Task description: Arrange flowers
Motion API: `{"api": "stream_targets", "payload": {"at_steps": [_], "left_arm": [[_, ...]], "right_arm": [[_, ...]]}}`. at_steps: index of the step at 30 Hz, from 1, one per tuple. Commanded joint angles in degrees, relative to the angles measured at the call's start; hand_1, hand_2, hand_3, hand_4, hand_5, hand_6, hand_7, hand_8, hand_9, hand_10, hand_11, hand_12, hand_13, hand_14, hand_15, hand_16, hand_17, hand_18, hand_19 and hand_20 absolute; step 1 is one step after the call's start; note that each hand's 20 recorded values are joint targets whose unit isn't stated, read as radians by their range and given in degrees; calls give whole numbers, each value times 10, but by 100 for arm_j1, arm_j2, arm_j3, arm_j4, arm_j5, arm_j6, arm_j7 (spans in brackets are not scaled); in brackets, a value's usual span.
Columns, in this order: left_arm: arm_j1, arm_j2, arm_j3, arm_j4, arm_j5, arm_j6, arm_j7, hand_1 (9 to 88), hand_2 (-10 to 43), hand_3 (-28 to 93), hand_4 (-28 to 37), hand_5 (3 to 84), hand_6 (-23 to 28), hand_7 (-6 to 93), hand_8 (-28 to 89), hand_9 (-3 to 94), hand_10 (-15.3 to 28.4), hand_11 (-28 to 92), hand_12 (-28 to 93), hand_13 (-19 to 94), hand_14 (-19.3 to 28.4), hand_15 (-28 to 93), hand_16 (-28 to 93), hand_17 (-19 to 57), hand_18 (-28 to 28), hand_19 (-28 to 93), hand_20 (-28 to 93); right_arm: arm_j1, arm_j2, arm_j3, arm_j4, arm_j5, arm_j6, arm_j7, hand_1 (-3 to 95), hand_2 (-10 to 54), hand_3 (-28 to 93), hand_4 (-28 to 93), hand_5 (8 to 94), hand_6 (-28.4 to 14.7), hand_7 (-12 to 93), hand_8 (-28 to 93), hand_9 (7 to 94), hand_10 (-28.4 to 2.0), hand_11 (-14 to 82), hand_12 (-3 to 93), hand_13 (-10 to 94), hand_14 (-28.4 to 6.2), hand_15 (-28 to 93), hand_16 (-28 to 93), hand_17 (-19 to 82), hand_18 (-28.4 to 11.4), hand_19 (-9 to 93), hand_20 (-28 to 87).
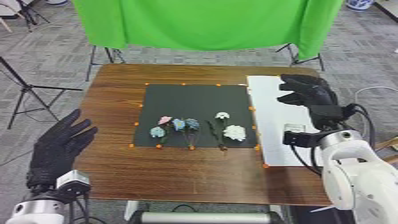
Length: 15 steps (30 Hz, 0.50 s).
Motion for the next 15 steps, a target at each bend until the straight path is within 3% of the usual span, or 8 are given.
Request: {"api": "stream_targets", "payload": {"at_steps": [1,4,7,9,11,15], "left_arm": [[56,-147,-172,29,52,-243,-166,243,54,818,-196,384,92,127,-96,349,187,228,88,265,256,449,-90,-86,243,595,-57],[91,-221,-348,26,72,-344,-254,243,53,818,-195,387,94,126,-95,357,193,239,94,268,262,462,-83,-84,245,596,-55],[39,-321,-493,48,94,-539,-490,242,52,818,-194,391,96,123,-94,358,194,242,94,269,263,464,-83,-83,246,596,-55],[-30,-407,-595,81,121,-735,-634,241,51,818,-193,393,97,120,-93,359,195,240,93,270,264,463,-84,-83,248,595,-55],[-101,-389,-646,111,114,-801,-714,243,51,817,-193,393,97,118,-92,358,196,237,92,270,266,461,-85,-80,257,596,-56],[-231,-269,-525,155,22,-637,-543,243,51,814,-192,393,97,114,-90,358,196,234,93,270,267,459,-85,-78,268,602,-65]], "right_arm": [[-645,-452,776,204,2197,-406,-145,178,71,932,-255,482,-37,188,-146,506,-173,165,119,423,-207,361,84,131,-213,596,194],[-728,-547,1231,347,2315,-962,79,177,75,932,-252,482,-34,190,-147,512,-174,169,123,430,-204,381,99,126,-215,598,204],[-795,-684,1685,484,2419,-1537,345,177,77,932,-251,481,-33,190,-147,514,-174,173,124,431,-205,386,102,122,-217,599,211],[-796,-569,1746,600,2420,-1619,292,177,77,932,-251,482,-31,190,-146,515,-174,173,123,432,-205,386,102,119,-218,598,213],[-797,-521,1791,677,2508,-1663,254,177,78,932,-251,484,-31,188,-146,517,-174,173,123,434,-206,390,103,118,-219,597,217],[-854,-485,1789,686,2496,-1596,22,180,77,932,-247,481,-26,186,-145,516,-174,171,123,433,-207,391,103,115,-220,595,220]]}}
